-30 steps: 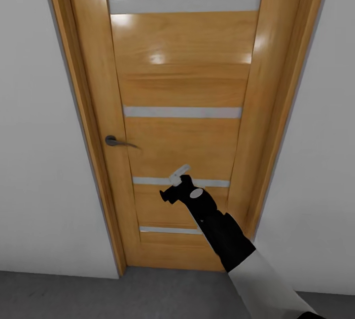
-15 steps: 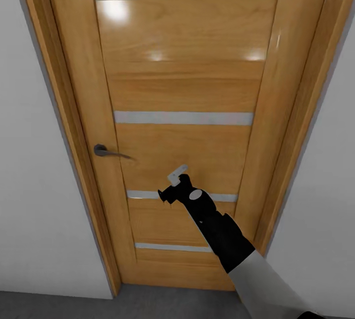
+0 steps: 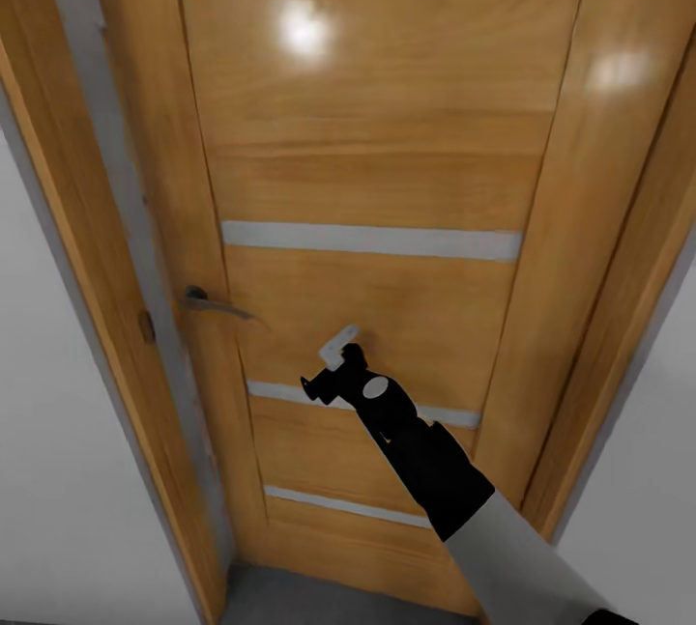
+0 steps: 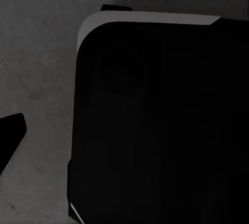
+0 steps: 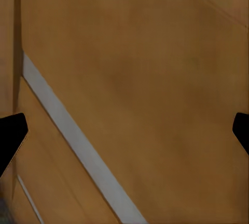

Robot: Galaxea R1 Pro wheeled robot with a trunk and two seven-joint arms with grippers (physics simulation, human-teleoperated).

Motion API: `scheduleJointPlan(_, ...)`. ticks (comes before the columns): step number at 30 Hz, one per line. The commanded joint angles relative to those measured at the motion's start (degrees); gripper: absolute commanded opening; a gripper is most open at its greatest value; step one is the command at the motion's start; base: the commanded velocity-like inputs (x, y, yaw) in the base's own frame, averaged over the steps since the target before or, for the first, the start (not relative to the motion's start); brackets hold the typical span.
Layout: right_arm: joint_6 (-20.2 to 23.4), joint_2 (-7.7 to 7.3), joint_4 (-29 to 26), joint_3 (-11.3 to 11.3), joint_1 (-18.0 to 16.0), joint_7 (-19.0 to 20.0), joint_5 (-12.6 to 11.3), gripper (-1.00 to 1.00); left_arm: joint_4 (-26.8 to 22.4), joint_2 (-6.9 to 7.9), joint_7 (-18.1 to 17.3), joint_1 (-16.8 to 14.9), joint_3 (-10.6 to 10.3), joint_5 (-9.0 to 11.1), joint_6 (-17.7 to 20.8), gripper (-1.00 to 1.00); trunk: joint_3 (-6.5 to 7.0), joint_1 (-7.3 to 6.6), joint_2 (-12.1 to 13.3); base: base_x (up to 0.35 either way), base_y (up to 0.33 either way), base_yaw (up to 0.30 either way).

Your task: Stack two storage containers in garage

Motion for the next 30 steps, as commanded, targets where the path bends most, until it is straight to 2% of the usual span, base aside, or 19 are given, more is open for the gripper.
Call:
scheduleJointPlan(1, 0.2, 0.01, -0.1, 0.0, 0.0, 0.3, 0.9, 1.00, 0.0, 0.00, 0.0, 0.0, 0.0, 0.6, -0.1, 1.00, -0.05, 0.04, 0.0, 0.321, 0.000, 0.000)
scheduleJointPlan(8, -0.4, 0.01, 0.1, 0.2, 0.0, -0.1, 0.9, 1.00, 0.0, 0.00, -0.1, 0.0, 0.0, 0.6, -0.1, 1.00, -0.05, 0.04, 0.0, 0.321, 0.000, 0.000)
scheduleJointPlan(17, -3.3, 0.01, 5.7, 0.1, -0.5, -2.5, 1.4, 1.00, 0.0, 0.00, -0.1, 0.0, 0.0, 0.6, -0.1, 1.00, -0.05, 0.04, 0.0, 0.321, 0.000, 0.000)
scheduleJointPlan(23, -5.9, 0.01, 13.3, 0.0, -4.3, -6.7, 1.0, 1.00, 0.0, 0.00, -0.1, 0.0, 0.0, 0.6, -0.1, 1.00, -0.05, 0.04, 0.0, 0.321, 0.000, 0.000)
scheduleJointPlan(27, -6.3, 0.01, 16.3, 0.0, -5.6, -12.3, 1.0, 1.00, 0.0, 0.00, -0.1, 0.0, 0.1, 0.6, -0.1, 1.00, -0.05, 0.04, 0.0, 0.321, 0.000, 0.000)
scheduleJointPlan(30, -5.7, 0.01, 19.4, -0.1, -9.5, -15.4, 0.8, 1.00, 0.0, 0.00, -0.1, 0.0, 0.0, 0.6, -0.1, 1.00, -0.05, 0.04, 0.0, 0.321, 0.000, 0.000)
